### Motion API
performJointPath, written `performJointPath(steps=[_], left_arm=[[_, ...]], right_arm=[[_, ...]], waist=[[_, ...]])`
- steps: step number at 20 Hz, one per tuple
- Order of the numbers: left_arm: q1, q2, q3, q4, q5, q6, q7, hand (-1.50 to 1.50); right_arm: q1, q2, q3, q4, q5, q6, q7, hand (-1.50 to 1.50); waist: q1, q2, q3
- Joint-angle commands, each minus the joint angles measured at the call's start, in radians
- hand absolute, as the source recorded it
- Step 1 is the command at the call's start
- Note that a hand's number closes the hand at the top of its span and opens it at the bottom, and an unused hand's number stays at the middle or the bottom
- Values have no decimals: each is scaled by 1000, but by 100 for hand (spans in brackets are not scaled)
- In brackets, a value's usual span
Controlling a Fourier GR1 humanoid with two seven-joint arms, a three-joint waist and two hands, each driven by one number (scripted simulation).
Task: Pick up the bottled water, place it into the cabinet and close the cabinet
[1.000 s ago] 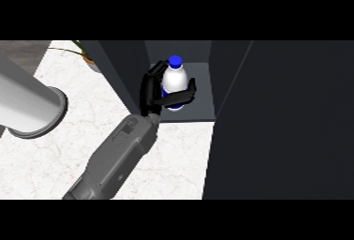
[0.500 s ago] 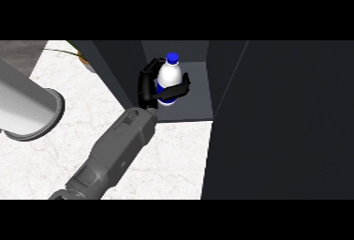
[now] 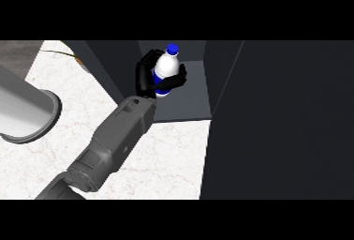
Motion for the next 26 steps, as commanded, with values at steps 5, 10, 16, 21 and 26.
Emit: performJointPath(steps=[5, 10, 16, 21, 26], left_arm=[[-24, -2, 24, 129, -12, -33, -67, -150], [-124, 35, 68, 163, -1, -71, -23, -150], [-68, -1, 100, 150, 23, -93, -112, -150], [-135, 3, 75, 200, -26, -126, -84, -150], [-131, -1, 99, 116, 3, -266, -122, -150]], right_arm=[[-12, -16, -49, -84, -71, 30, 49, -150], [23, 13, -2, -83, -35, 20, 14, -150], [64, -15, -59, -78, -101, 71, -29, -150], [31, 5, -68, -69, -104, 63, 11, -150], [8, 14, -42, -79, -45, 49, 37, -150]], waist=[[-13, 9, -1], [-15, 7, -1], [-15, 5, 0], [-13, 9, 0], [2, 2, -1]])
